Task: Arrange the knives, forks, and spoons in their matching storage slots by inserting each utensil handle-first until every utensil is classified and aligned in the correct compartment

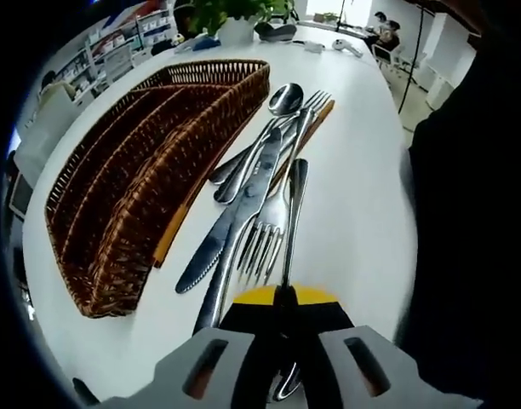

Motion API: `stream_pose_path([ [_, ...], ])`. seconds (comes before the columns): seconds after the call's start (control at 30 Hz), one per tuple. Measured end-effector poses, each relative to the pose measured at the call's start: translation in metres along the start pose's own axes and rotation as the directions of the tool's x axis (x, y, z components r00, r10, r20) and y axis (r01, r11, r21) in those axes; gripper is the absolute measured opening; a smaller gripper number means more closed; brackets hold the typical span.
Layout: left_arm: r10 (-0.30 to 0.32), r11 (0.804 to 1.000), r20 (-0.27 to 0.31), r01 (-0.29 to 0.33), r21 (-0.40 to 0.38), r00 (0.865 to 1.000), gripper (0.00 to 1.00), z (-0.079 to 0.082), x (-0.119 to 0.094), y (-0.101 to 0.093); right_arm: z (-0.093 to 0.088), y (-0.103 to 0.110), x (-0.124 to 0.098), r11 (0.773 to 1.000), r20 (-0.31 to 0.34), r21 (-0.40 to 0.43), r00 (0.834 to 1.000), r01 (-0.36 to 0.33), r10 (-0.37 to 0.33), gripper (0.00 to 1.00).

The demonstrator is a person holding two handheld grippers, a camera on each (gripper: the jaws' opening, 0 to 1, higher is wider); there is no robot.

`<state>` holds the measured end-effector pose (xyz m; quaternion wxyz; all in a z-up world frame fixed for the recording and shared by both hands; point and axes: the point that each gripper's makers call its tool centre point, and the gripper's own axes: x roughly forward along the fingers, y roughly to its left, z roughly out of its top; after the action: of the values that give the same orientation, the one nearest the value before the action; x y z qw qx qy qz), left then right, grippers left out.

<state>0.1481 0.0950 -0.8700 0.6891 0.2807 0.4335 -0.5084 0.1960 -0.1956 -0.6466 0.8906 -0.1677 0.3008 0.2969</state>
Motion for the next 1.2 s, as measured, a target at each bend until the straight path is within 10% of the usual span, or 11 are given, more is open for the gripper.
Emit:
stream_pose_path([
  [0.4, 0.000, 0.998, -0.023, 0.002, 0.059, 1.000, 0.00, 0.000, 0.000, -0.001, -0.001, 0.000, 0.000, 1.000, -0.002, 0.004, 1.000, -0.002, 0.002, 1.00],
  [1.2, -0.096, 0.990, 0.047, 0.090, 0.108, 0.994, 0.00, 0.049, -0.051, 0.008, -0.006, 0.007, -0.001, 1.000, -0.007, 0.023, 1.000, -0.008, 0.008, 1.00],
])
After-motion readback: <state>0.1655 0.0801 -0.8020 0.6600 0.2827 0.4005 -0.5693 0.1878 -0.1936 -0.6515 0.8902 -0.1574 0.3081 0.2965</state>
